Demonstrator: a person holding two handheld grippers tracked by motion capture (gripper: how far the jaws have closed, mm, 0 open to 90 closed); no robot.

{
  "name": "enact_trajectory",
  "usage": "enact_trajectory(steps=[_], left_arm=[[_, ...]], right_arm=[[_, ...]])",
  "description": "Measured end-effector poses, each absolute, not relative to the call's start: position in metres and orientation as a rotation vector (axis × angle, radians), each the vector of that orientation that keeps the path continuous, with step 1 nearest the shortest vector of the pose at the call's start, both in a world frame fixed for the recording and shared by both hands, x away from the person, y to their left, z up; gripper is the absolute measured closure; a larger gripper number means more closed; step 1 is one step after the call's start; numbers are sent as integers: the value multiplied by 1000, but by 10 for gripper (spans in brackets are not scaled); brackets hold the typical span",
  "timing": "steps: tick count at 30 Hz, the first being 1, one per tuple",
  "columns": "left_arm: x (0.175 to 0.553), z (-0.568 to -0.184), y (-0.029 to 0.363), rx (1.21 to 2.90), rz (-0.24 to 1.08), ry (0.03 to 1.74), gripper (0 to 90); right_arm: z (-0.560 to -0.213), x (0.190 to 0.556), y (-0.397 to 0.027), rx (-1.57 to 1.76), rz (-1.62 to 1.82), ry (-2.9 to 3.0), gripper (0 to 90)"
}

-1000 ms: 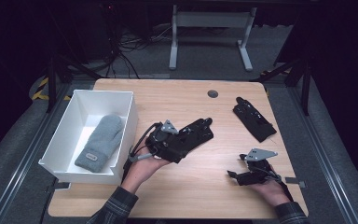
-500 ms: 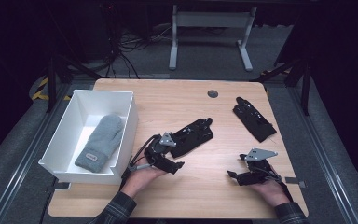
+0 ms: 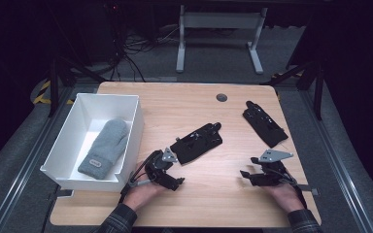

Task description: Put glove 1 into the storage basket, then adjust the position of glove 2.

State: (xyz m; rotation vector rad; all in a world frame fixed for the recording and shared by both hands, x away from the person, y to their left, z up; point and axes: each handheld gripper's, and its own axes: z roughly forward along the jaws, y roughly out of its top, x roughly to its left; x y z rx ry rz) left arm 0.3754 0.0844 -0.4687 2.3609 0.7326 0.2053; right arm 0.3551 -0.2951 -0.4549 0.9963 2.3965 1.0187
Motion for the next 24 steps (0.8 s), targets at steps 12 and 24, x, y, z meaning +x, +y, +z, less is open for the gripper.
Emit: enact_trajectory(steps=[12, 24], left_arm=[[370, -478, 85, 2304, 238, 675, 1], [370, -477, 86, 2293, 253, 693, 29]], right_arm=[[-429, 393, -324, 1095, 1007, 2290, 896], [-430, 430, -364, 1205, 914, 2220, 900]])
